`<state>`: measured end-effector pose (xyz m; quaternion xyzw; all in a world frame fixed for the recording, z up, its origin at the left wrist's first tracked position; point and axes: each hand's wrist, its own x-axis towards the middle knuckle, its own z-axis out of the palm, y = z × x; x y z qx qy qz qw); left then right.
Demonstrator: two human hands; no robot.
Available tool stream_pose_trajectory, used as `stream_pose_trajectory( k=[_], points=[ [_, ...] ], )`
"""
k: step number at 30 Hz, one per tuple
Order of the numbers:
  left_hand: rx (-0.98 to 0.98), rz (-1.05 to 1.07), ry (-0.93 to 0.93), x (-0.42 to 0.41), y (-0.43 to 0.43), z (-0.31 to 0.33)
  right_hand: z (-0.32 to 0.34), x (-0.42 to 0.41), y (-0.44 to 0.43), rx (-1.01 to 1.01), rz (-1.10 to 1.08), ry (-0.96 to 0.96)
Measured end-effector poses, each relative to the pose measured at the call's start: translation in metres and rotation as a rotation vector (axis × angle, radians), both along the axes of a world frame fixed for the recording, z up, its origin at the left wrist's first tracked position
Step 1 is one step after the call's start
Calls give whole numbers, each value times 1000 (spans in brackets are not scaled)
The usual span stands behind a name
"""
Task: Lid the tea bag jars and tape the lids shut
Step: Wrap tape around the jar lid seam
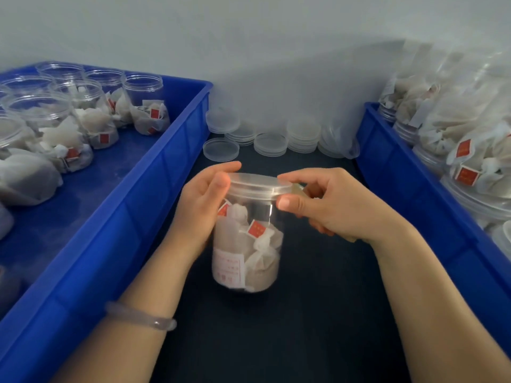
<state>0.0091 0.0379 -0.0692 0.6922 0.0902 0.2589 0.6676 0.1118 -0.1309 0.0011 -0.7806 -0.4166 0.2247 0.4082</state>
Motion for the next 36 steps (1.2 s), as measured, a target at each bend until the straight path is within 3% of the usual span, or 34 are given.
stream_pose_trajectory(
  k=[4,7,14,20,25,27,32,36],
  points=[
    [186,68,78,4,-5,-2,-5,1,5,7,-56,-93],
    [93,105,50,6,0,-5,-3,3,0,-104,77,-63],
    [-157,-163,-43,2,0,-3,10,7,-10,-96,83,-46],
    [-193,-414,-46,2,-9,-4,3,13,-11,-90,169,107],
    [115,-323,95,2,-4,10,-4,20,-12,-17,142,120],
    [339,-252,173,-4,2,23,-4,19,-10,13,72,44],
    [935,-117,712,4,-17,75,-2,6,1,-6,25,-195],
    [1057,-180,805,22,-33,94,2,2,-5,-175,81,-279]
  ],
)
